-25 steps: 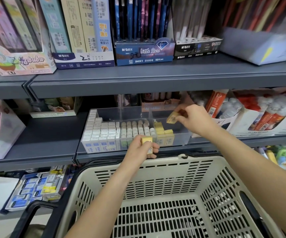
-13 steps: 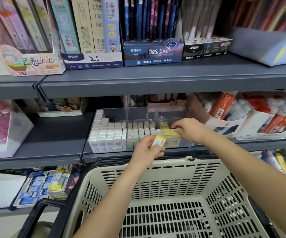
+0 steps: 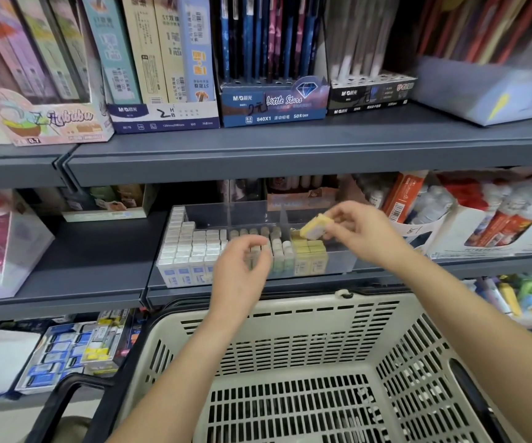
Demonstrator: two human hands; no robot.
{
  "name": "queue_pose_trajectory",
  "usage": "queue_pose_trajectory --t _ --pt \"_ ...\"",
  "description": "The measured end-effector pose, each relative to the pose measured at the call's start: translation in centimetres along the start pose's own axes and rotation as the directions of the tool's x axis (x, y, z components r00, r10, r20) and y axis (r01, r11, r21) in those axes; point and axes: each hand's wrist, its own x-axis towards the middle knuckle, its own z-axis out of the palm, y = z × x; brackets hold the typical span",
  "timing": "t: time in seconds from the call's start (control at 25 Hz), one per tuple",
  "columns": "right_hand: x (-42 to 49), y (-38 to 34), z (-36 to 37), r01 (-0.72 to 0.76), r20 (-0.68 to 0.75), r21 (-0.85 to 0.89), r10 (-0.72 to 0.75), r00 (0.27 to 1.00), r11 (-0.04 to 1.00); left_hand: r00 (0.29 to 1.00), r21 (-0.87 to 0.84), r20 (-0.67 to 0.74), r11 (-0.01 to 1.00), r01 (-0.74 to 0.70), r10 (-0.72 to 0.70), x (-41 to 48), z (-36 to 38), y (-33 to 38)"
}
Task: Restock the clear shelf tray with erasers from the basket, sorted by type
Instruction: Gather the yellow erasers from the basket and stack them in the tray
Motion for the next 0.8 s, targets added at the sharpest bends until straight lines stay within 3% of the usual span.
queue_pose_trajectory --t 0.12,0.24,0.48,0.8 --pt "1.8 0.8 -0.4 -0.015 -0.058 -0.403 -0.009 0.998 0.915 0.997 0.321 -0.045 0.946 -0.047 0.065 0.7 -1.1 -1.4" --pt "3.0 1.5 1.0 0.011 0.078 -0.48 0.031 0.996 0.877 0.992 0.529 0.031 0.84 -0.12 0.122 0.3 -0.8 -3.1" --pt "4.3 3.1 3.2 0.028 0.29 -0.474 0.127 0.948 0.88 0.979 0.503 -0.004 0.846 -0.175 0.205 0.0 -0.4 -4.4" --pt "3.9 2.8 3.0 0.014 0.266 -0.446 0.117 0.957 0.895 0.984 0.389 -0.018 0.908 -0.159 0.18 -0.3 -0.8 -3.5"
